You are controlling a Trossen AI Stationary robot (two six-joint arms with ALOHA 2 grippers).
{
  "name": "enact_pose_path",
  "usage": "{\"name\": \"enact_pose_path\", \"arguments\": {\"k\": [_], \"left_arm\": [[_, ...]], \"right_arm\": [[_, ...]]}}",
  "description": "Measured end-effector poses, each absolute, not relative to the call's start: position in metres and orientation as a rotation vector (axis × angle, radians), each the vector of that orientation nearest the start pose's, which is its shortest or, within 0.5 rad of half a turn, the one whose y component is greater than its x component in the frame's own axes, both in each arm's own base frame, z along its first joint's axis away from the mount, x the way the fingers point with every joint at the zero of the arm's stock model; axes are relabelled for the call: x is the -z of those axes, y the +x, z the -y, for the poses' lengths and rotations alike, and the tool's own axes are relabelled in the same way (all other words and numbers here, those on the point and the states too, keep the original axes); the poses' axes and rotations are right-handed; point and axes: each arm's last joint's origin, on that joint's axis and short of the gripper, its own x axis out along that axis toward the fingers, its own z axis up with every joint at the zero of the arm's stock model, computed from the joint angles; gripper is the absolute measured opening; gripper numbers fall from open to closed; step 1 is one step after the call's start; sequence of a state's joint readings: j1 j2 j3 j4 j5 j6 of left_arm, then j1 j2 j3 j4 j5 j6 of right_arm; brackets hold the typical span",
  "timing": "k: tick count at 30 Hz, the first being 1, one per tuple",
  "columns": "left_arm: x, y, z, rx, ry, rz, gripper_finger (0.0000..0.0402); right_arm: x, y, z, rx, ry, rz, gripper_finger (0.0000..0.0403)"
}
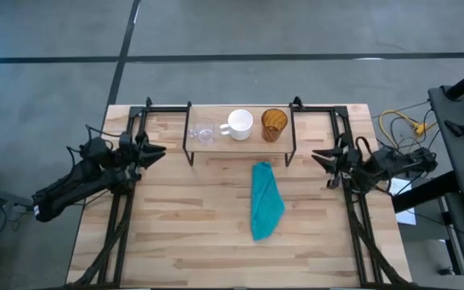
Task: Stack small to large cups/mugs on shelf
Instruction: Return to Home Position
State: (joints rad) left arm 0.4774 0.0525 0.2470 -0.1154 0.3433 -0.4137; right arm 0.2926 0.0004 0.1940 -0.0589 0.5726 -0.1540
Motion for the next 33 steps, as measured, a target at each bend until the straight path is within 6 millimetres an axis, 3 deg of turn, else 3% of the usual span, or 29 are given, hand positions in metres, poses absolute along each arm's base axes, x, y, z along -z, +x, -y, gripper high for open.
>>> {"name": "enact_pose_path", "arguments": {"k": [9,15,20,27,33], "left_arm": [[-0.208,0.082,-0.031,-0.119,-0.449,0.055,0.0089],[-0.200,0.087,-0.032,-0.024,-0.454,0.142,0.0089],[-0.188,0.090,-0.032,0.001,-0.517,0.109,0.0089],[-0.173,0.094,-0.033,-0.008,-0.545,0.052,0.0089],[-0.166,0.097,-0.037,-0.125,-0.517,0.014,0.0089]], "right_arm": [[-0.201,0.084,-0.009,0.274,0.012,0.069,0.0068],[-0.186,0.088,-0.010,0.274,0.055,0.036,0.0068],[-0.174,0.092,-0.010,0.286,0.074,0.040,0.0068],[-0.175,0.092,-0.008,0.311,0.054,0.060,0.0068],[-0.175,0.092,-0.008,0.314,0.080,0.063,0.0068]]}}
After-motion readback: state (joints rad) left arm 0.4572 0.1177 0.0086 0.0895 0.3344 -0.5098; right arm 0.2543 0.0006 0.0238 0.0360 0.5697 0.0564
